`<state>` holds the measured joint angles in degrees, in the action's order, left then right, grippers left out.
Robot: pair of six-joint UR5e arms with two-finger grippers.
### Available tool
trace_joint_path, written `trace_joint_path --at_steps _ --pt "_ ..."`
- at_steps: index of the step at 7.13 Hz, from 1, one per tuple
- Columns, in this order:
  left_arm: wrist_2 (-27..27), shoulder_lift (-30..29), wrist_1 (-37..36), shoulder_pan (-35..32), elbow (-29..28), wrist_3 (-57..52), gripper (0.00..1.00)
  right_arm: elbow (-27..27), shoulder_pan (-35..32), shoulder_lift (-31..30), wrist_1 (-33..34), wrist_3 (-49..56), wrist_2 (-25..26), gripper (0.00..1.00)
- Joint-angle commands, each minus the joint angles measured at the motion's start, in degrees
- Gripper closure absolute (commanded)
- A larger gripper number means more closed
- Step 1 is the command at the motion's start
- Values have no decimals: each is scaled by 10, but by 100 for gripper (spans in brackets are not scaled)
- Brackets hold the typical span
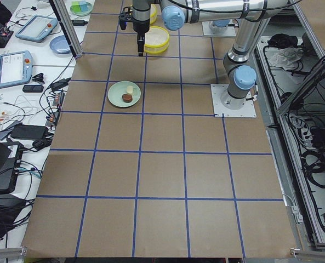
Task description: Stack buns with steamer
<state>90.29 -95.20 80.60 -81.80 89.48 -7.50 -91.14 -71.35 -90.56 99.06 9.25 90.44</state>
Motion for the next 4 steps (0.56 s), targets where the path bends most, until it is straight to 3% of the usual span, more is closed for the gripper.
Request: trace_joint_path --at_steps 1,2,4 --pt "-4 -57 -69 7 14 -65 0 3 101 109 50 84 -4 6" --pt "-6 -90 -116 7 20 -84 0 5 130 179 134 142 -5 6" --pt "-12 -136 -166 7 35 -202 0 0 133 241 174 159 -7 11"
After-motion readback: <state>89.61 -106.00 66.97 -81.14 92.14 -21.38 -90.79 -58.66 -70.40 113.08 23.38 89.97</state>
